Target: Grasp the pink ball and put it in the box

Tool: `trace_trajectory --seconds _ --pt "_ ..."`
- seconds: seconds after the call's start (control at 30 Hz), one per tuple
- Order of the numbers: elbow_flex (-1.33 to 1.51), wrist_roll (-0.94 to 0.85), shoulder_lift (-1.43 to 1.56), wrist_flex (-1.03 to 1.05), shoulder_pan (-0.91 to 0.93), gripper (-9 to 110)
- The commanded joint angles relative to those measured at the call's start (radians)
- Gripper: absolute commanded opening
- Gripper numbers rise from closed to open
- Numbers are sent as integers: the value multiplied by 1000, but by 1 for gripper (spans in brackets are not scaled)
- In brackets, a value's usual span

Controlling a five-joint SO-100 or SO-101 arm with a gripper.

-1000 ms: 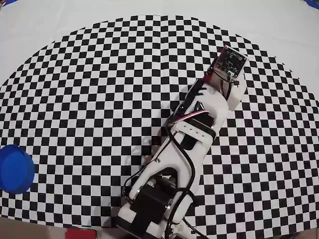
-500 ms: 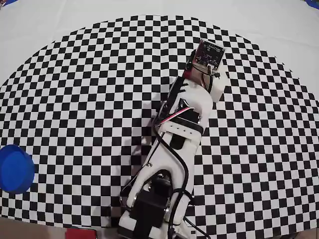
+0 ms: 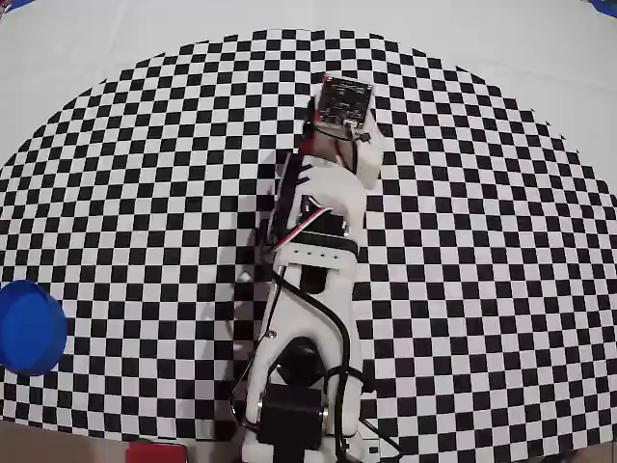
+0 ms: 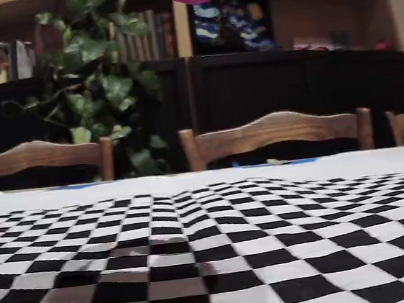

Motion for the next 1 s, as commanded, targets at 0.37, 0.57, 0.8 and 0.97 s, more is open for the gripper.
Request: trace_trajectory --seconds 0.37,0.57,0.8,0.97 --pt "18 3 69 -9 -202 0" --pt "18 3 69 -9 -287 0" --pt "20 3 69 -9 -385 0" --pt "25 3 69 -9 -457 0"
